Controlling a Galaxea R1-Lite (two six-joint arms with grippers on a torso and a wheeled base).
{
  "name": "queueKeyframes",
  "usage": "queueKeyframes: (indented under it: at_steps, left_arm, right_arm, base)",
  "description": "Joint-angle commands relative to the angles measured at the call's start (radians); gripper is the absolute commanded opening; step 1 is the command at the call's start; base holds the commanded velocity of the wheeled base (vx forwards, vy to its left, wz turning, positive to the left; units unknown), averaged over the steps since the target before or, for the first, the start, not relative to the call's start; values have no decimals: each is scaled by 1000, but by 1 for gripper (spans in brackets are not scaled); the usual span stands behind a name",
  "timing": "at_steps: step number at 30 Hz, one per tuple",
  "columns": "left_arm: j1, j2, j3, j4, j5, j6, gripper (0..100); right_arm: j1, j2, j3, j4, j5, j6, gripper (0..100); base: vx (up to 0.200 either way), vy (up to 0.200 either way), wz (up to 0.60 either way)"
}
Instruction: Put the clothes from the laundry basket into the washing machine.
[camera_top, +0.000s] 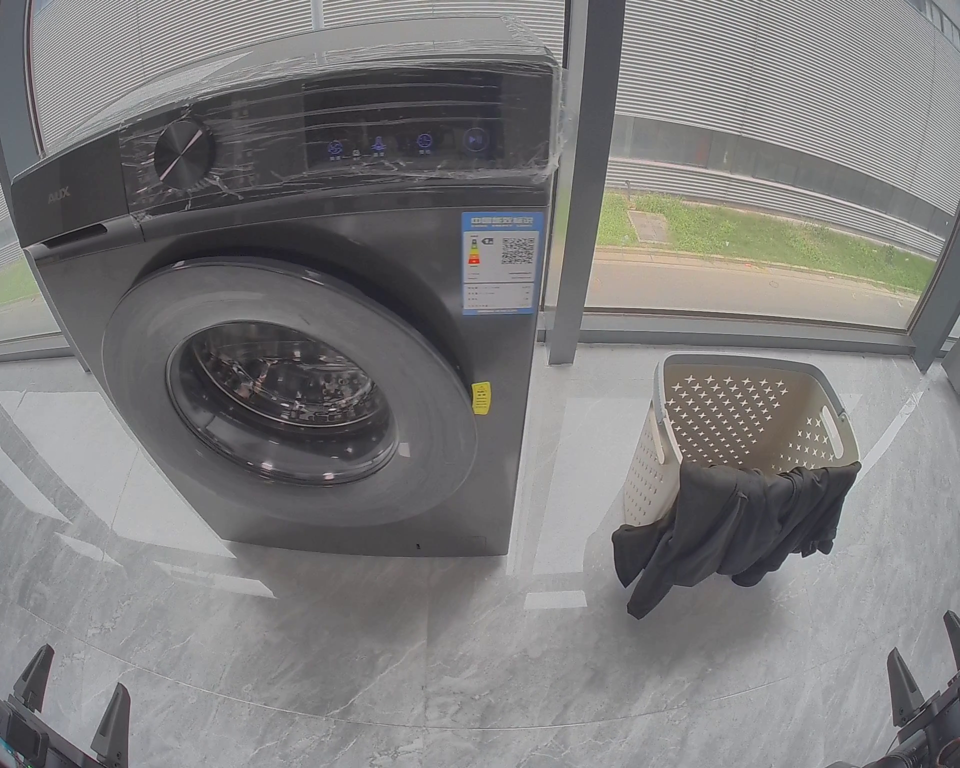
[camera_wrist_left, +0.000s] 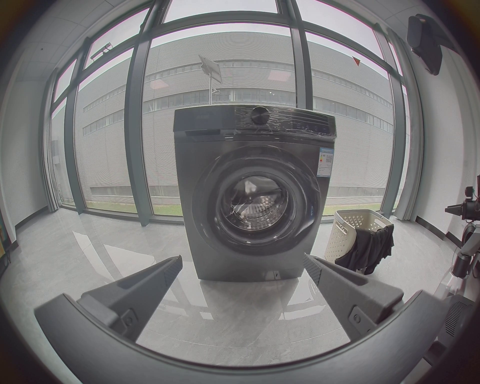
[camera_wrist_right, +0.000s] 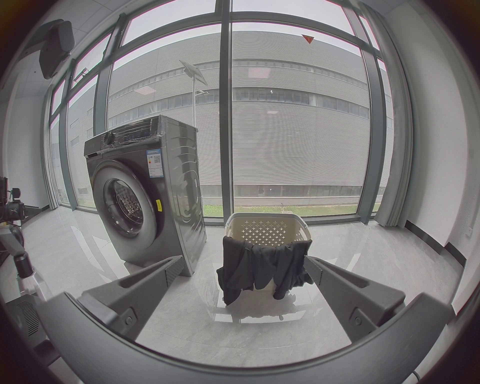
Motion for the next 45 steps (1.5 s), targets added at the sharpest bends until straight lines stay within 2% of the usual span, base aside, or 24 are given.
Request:
queueKeyframes:
  at_steps: [1,45]
  left_arm:
    - [0,-18,16,1,0,0,100]
    - [0,-18,16,1,0,1,100]
  right_arm:
    - [0,-1,18,-1,0,0,100]
    - [0,-1,18,-1,0,0,100]
  base:
    - [0,-200,0]
    - [0,-200,0]
